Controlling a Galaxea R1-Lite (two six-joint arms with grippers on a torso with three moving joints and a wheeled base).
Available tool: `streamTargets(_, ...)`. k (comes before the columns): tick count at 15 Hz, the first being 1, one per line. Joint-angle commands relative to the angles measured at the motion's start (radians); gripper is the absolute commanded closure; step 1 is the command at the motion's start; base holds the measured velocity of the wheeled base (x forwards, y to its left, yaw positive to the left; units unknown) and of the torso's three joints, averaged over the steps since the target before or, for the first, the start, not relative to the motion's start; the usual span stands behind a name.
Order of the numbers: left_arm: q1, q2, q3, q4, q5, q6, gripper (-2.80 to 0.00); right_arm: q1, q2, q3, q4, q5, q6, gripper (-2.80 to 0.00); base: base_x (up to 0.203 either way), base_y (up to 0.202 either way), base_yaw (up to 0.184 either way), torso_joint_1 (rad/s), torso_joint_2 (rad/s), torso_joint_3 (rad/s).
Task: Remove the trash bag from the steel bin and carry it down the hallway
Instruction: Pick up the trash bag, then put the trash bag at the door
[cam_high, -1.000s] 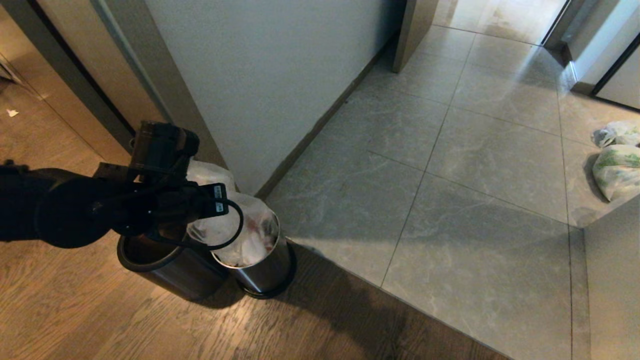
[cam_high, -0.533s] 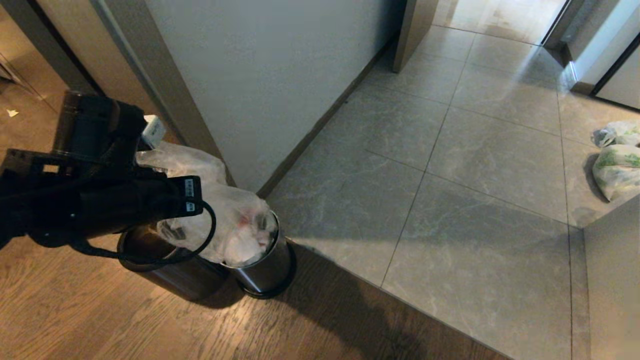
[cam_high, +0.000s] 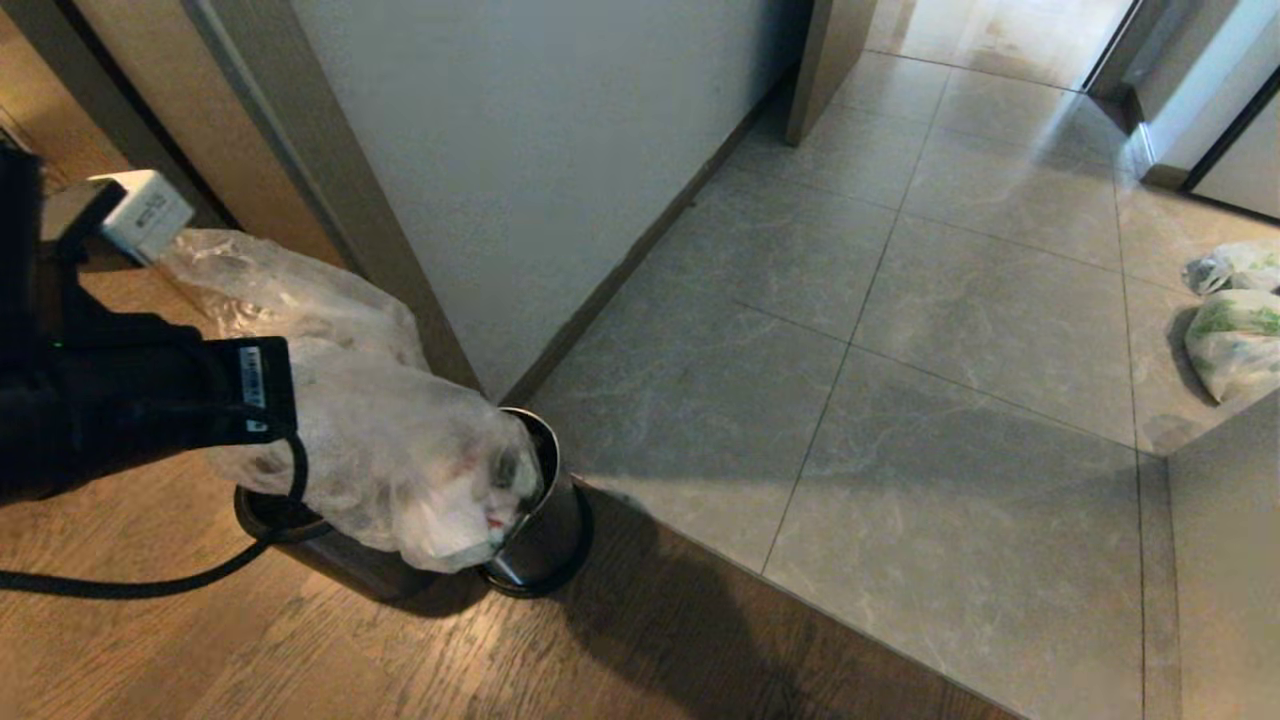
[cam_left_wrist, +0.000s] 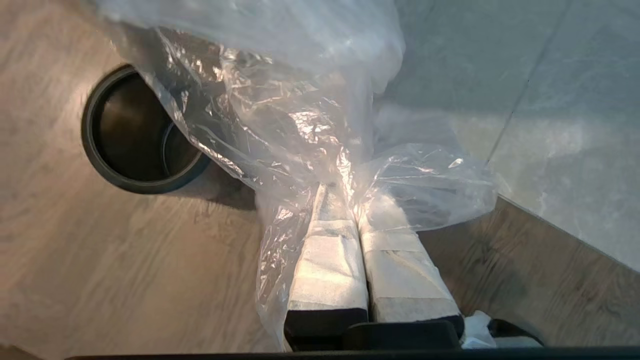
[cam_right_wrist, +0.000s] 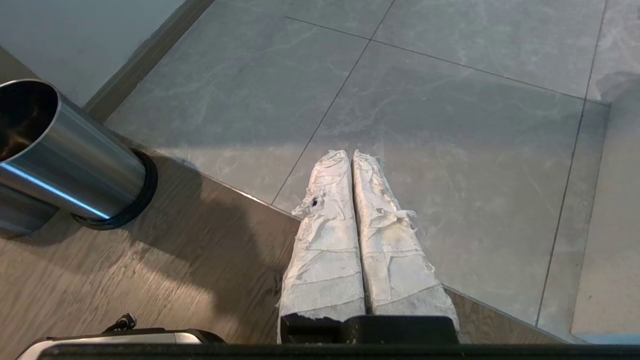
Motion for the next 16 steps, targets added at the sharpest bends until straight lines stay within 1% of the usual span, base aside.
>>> streamTargets(1,-0.007,-0.073,0.001,0.031,0.003,0.004,0.00,0.000,-0.001,0.002,0.000,0.000,0.000,0.00,0.000,0.000,0.000,0.000,0.00,0.000)
streamTargets(4,-0.003,-0.173,0.048,0.123,0.001,0.006,0.00,0.000,-0.001,0.002,0.000,0.000,0.000,0.00,0.000,0.000,0.000,0.000,0.00,0.000)
streamTargets(7,0.030,-0.326,0.139,0.201,-0.016,0.009,0.00,0.000,-0.001,0.002,0.000,0.000,0.000,0.00,0.000,0.000,0.000,0.000,0.00,0.000)
streamTargets(9,0.083,-0.446,0.225,0.252,-0.078,0.024,0.00,0.000,-0.001,0.002,0.000,0.000,0.000,0.00,0.000,0.000,0.000,0.000,0.00,0.000)
streamTargets(10,0.140,-0.500,0.286,0.262,-0.117,0.058,0.00,0.000,-0.001,0.002,0.000,0.000,0.000,0.00,0.000,0.000,0.000,0.000,0.00,0.000)
streamTargets(12,0.253,-0.588,0.374,0.268,-0.256,0.123,0.00,0.000,-0.001,0.002,0.000,0.000,0.000,0.00,0.000,0.000,0.000,0.000,0.00,0.000)
streamTargets(13,0.296,-0.626,0.424,0.269,-0.304,0.160,0.00,0.000,-0.001,0.002,0.000,0.000,0.000,0.00,0.000,0.000,0.000,0.000,0.00,0.000)
streamTargets(15,0.366,-0.723,0.522,0.268,-0.360,0.229,0.00,0.000,-0.001,0.002,0.000,0.000,0.000,0.00,0.000,0.000,0.000,0.000,0.00,0.000)
streamTargets(16,0.395,-0.760,0.586,0.262,-0.389,0.245,0.00,0.000,-0.001,0.002,0.000,0.000,0.000,0.00,0.000,0.000,0.000,0.000,0.00,0.000)
